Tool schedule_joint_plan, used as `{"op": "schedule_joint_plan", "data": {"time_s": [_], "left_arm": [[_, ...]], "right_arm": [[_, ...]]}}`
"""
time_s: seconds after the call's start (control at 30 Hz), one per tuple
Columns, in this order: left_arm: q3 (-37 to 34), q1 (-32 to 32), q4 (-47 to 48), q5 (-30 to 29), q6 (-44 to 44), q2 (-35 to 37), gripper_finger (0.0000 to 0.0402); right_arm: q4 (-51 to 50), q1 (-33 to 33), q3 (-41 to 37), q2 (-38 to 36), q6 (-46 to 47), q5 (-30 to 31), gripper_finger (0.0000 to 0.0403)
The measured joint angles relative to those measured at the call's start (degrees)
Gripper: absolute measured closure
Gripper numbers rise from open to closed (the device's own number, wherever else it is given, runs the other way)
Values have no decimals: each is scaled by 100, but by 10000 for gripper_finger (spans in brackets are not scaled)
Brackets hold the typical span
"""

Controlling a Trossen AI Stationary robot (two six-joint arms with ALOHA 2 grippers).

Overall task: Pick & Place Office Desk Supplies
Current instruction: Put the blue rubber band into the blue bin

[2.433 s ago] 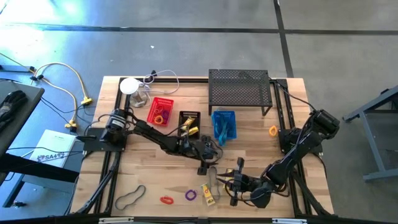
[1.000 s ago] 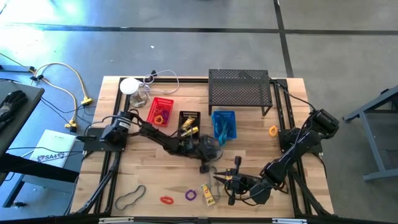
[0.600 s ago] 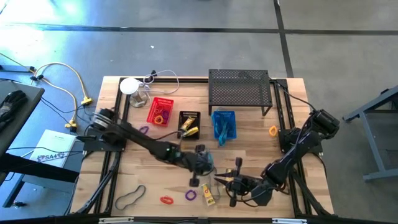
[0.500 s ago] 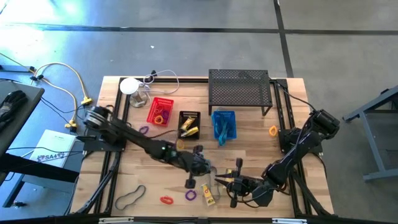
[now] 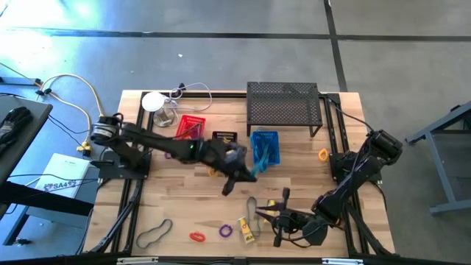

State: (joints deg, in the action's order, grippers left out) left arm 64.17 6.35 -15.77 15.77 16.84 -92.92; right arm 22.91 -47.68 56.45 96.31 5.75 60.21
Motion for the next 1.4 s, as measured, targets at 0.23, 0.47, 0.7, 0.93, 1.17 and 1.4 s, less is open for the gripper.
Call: {"op": "schedule_joint_plan", "data": {"time_s": [0.23, 0.47, 0.7, 0.93, 1.17, 1.4], "left_arm": [[-5, -212, -132, 723, 409, -3, 401], [-5, 201, -117, 882, 874, 19, 401], [-5, 783, -118, 240, 1097, 19, 401], [-5, 1180, -92, -394, 1106, 19, 401], [-5, 1292, 133, -711, 1106, 19, 401], [-5, 1432, 267, -844, 1154, 19, 401]], "right_arm": [[-300, -278, 0, 0, 32, 1616, 361], [-315, -297, 0, 0, 46, 1894, 354], [-351, 219, 0, 0, 64, 1122, 287], [-472, 643, 0, 0, 69, 355, 209], [-549, 1132, 0, 0, 42, -1868, 188], [-641, 1340, 0, 0, 40, -1969, 188]]}}
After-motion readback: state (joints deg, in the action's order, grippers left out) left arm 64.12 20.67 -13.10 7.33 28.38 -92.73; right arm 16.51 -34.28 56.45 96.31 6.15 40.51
